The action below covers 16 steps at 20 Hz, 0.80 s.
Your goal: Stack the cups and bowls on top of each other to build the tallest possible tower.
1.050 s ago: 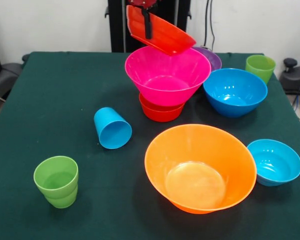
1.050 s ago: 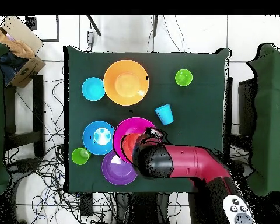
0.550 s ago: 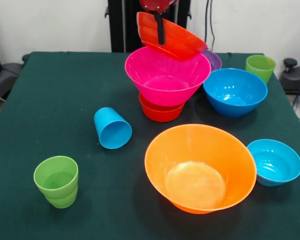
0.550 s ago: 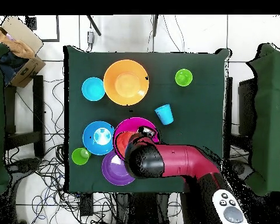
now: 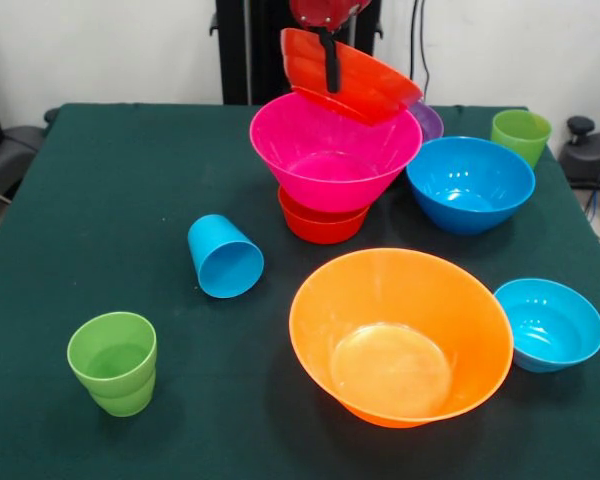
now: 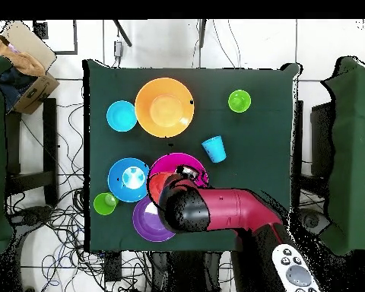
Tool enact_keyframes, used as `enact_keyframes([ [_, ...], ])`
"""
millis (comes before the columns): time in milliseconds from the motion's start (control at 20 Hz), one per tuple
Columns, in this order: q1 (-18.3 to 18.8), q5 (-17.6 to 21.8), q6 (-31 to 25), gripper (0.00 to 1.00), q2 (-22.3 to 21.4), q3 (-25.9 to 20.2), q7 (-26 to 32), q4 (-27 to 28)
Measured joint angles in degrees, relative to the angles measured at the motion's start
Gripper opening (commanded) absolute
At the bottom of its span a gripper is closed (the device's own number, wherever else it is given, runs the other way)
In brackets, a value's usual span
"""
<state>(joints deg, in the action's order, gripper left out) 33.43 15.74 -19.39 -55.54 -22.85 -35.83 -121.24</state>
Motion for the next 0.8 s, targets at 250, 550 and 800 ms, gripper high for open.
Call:
enact_keyframes([
  [250,0.33,-0.01,1.25,0.0,1.68,0.02,0.0,-0.01],
  [550,0.32,-0.02,2.95,0.0,3.51,0.05,0.0,0.02],
  [800,0.31,-0.02,4.06,0.0,5.11,0.28,0.0,0.02],
])
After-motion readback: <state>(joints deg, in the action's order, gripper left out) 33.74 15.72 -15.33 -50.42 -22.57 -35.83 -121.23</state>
